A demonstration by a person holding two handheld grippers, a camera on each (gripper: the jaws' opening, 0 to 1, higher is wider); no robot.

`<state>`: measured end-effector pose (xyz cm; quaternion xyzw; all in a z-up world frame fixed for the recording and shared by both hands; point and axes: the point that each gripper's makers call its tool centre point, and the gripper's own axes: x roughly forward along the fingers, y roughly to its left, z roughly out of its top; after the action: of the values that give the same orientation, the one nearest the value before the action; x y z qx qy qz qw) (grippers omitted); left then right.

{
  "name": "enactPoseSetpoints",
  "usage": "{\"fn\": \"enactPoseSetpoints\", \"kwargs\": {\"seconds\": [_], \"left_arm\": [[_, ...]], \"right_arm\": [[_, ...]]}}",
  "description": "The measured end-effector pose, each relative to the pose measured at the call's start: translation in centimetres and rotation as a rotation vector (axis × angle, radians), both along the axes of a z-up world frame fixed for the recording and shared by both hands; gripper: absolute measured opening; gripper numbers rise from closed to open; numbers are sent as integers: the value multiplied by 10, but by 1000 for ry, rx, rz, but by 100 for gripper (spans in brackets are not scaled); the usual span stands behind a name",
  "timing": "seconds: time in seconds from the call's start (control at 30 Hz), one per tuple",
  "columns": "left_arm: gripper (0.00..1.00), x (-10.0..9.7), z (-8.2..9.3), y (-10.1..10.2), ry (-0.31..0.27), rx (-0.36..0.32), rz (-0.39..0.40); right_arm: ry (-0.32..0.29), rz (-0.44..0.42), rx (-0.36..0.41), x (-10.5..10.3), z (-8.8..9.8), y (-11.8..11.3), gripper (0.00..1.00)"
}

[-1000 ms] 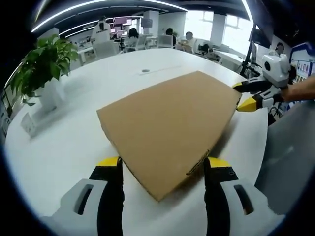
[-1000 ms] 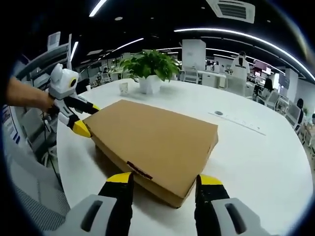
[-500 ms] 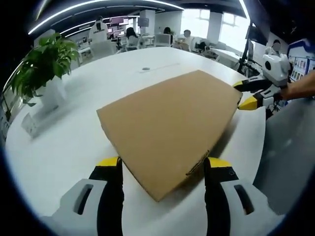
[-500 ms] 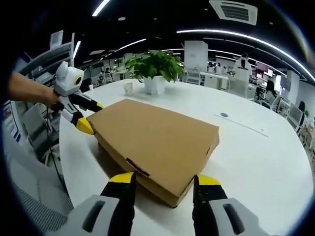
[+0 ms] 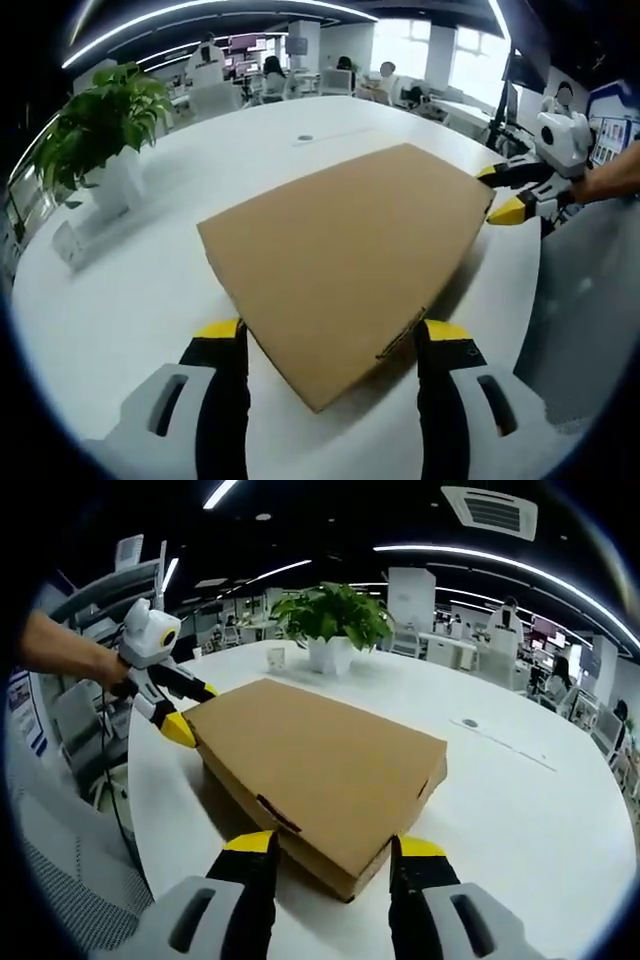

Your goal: Operate the shoe box by opening the lid, removing the specified soft item, and placing it in the target area until the item is outside and the box remains undamaged.

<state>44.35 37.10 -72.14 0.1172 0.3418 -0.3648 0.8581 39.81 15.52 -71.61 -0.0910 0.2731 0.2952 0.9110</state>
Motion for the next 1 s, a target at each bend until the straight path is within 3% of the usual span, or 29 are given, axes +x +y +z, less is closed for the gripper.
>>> {"fn": "enactPoseSetpoints", "kwargs": {"seconds": [0.1,0.2,0.47,0.87,1.0], "left_arm": [[69,-1,-1,-2,-17,19,5],[70,-1,-2,-1,-35,21,17],[69,-6,-2,0,-84,34,35],[62,-9,1,4,-101,-11,124],[61,-11,6,4,-95,-29,146]], "right_arm": [[-65,97,-65,-3,-3,-4,41],[-60,81,-42,0,-2,-8,37],[-87,107,-54,-1,-5,-9,38],[-59,84,-28,0,-2,-7,37],[-51,109,-63,-3,0,-6,39]]}}
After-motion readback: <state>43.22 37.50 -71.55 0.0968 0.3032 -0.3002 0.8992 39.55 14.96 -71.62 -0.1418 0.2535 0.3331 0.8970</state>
